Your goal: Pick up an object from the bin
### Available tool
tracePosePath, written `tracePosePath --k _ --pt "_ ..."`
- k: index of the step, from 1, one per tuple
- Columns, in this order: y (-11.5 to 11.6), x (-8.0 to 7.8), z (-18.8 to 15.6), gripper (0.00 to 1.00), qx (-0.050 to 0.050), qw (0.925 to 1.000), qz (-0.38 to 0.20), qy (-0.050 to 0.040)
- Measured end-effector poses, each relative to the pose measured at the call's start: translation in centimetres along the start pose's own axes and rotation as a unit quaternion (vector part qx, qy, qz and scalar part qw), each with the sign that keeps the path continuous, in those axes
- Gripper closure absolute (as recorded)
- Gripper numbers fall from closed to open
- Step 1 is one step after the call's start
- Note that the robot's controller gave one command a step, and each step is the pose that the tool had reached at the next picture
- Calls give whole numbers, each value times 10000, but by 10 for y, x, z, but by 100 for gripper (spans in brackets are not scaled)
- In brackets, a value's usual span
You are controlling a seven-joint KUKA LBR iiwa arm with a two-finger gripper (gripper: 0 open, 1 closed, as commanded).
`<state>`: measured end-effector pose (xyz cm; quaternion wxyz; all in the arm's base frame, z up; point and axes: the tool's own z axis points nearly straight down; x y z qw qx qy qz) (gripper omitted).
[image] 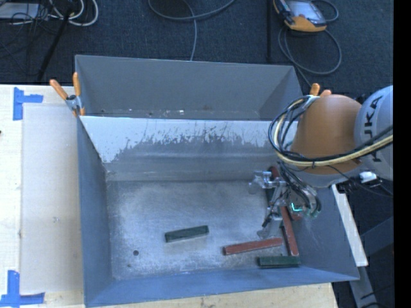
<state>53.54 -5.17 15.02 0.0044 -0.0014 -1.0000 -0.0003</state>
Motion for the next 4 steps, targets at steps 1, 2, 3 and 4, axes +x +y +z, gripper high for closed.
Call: tracePosePath --k 1,2,3,4 --pt "10 -62 -35 0 -3 9993 378 -82" --pt "77 37 47 0 -8 10000 20 22" --pt "142 5 83 0 -10 9995 -314 -47" --pt "138 5 81 100 3 9995 -297 -44"
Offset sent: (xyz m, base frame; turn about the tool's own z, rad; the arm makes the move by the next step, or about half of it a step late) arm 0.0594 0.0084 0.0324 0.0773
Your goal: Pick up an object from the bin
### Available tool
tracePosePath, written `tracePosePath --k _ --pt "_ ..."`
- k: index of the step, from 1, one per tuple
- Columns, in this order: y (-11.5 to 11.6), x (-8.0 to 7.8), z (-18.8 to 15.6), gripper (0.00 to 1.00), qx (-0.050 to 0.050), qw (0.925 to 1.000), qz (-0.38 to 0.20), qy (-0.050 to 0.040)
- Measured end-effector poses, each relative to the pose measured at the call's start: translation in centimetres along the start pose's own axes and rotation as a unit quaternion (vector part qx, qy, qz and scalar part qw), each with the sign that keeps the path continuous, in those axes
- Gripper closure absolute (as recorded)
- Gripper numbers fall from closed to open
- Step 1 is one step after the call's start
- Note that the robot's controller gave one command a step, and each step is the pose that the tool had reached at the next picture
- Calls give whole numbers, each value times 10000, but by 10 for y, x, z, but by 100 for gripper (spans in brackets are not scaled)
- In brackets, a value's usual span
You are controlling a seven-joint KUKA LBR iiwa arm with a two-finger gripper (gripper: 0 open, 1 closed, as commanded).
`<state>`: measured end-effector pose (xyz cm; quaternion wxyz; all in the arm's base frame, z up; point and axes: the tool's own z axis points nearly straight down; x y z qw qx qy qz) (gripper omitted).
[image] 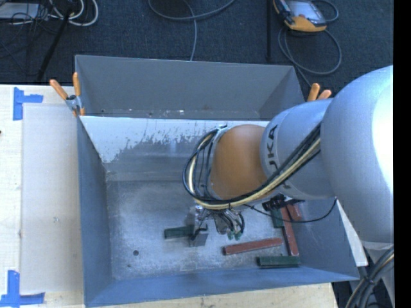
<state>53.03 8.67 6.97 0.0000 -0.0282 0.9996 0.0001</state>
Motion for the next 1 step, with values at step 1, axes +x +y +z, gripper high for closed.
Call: tracePosePath --k 1 --pt "7 14 -166 100 0 9931 -1176 -34"
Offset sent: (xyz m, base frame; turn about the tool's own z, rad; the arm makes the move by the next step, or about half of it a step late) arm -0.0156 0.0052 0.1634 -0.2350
